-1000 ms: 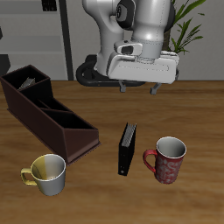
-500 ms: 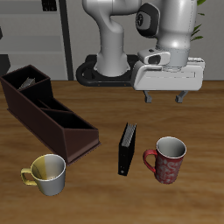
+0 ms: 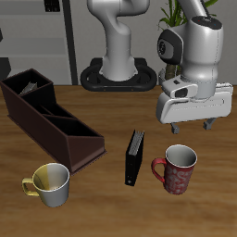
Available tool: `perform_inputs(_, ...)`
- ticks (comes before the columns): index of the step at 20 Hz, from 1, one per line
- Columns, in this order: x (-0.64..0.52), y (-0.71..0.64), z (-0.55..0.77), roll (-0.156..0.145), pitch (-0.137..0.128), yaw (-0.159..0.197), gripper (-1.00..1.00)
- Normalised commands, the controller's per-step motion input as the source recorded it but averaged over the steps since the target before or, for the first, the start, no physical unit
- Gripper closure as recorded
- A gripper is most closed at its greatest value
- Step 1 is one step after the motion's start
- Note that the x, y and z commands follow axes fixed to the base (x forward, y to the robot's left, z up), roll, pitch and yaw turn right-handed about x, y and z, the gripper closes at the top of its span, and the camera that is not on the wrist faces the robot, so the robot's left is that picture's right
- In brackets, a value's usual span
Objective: Place the yellow book into the right desk caddy's right compartment and place the red mug into the right desk caddy's left compartment
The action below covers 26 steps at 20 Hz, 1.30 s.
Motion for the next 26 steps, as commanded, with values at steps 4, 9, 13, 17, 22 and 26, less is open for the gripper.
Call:
perform_inputs(4,0.09,0.3,-0.53,0.0,0.046,0.061,-1.0)
perform_inputs(9,-0.02,0.14,-0.35,-0.007,0.031,0.023,-1.0)
perform_inputs(13,0.0,0.07,-0.36,-0.008,0.047,0.02,-1.0)
perform_inputs(17,0.08,-0.13,-0.5,-0.031,0.07,0.024,1.0)
perform_inputs(22,0.02,-0.12,-0.4,0.001,0.054,0.005,1.0)
perform_inputs(26,-0.11,0.01,-0.1,0.017,0.002,0.037,1.0)
